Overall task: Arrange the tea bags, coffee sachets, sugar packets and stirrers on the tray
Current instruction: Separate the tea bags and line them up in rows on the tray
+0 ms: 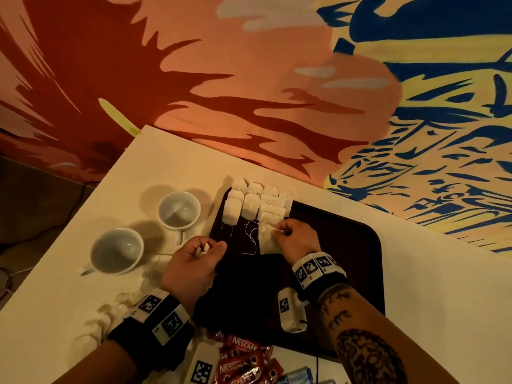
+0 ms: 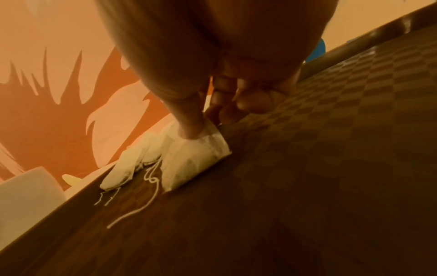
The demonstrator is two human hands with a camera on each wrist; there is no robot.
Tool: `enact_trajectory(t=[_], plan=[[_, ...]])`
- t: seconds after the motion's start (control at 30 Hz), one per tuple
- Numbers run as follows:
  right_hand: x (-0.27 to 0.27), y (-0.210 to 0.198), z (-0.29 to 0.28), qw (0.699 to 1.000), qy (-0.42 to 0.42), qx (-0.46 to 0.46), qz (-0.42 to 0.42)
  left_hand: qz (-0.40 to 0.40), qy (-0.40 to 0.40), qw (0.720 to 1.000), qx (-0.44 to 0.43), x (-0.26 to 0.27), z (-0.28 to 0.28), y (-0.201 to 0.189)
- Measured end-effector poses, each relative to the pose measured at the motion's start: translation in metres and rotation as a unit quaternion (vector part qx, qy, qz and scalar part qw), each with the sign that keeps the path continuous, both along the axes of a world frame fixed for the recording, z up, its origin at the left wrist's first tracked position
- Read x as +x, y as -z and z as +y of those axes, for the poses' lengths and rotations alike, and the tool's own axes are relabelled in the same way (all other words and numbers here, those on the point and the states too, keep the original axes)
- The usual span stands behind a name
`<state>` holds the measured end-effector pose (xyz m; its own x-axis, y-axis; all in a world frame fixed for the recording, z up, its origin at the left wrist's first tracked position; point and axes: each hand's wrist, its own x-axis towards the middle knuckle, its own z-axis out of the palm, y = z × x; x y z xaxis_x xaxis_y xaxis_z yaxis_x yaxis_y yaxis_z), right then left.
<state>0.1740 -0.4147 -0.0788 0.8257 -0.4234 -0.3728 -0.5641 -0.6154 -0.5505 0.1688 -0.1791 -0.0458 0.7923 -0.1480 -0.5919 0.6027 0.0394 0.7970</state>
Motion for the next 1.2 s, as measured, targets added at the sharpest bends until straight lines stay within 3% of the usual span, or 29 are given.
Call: enact_trajectory(t=[0.3, 0.67, 0.83, 0.93, 1.07, 1.2], plan=[[0.007, -0.001, -0.002, 1.000, 0.009, 0.022, 0.006, 0.027, -0.004, 1.000, -0.015, -0.003, -0.002, 0.001], [0.006, 0.001, -0.003, 0.999, 0.025, 0.027, 0.030, 0.001, 0.019, 1.000, -0.009, -0.006, -0.007, 0.001], [0.003, -0.014, -0.002, 0.997, 0.048, 0.041, -0.044, 0.051, -0.017, 0.997, -0.064, -0.009, -0.012, -0.011], [-0.005, -0.032, 0.010, 0.992, 0.055, 0.044, -0.104, 0.048, 0.010, 0.997, -0.055, -0.009, -0.015, -0.014], [-0.032, -0.061, 0.040, 0.978, -0.088, 0.133, -0.131, 0.001, 0.064, 0.996, -0.055, -0.017, -0.021, -0.017], [-0.059, -0.076, 0.058, 0.945, -0.219, 0.203, -0.132, -0.079, 0.125, 0.986, 0.071, -0.025, -0.025, -0.027]])
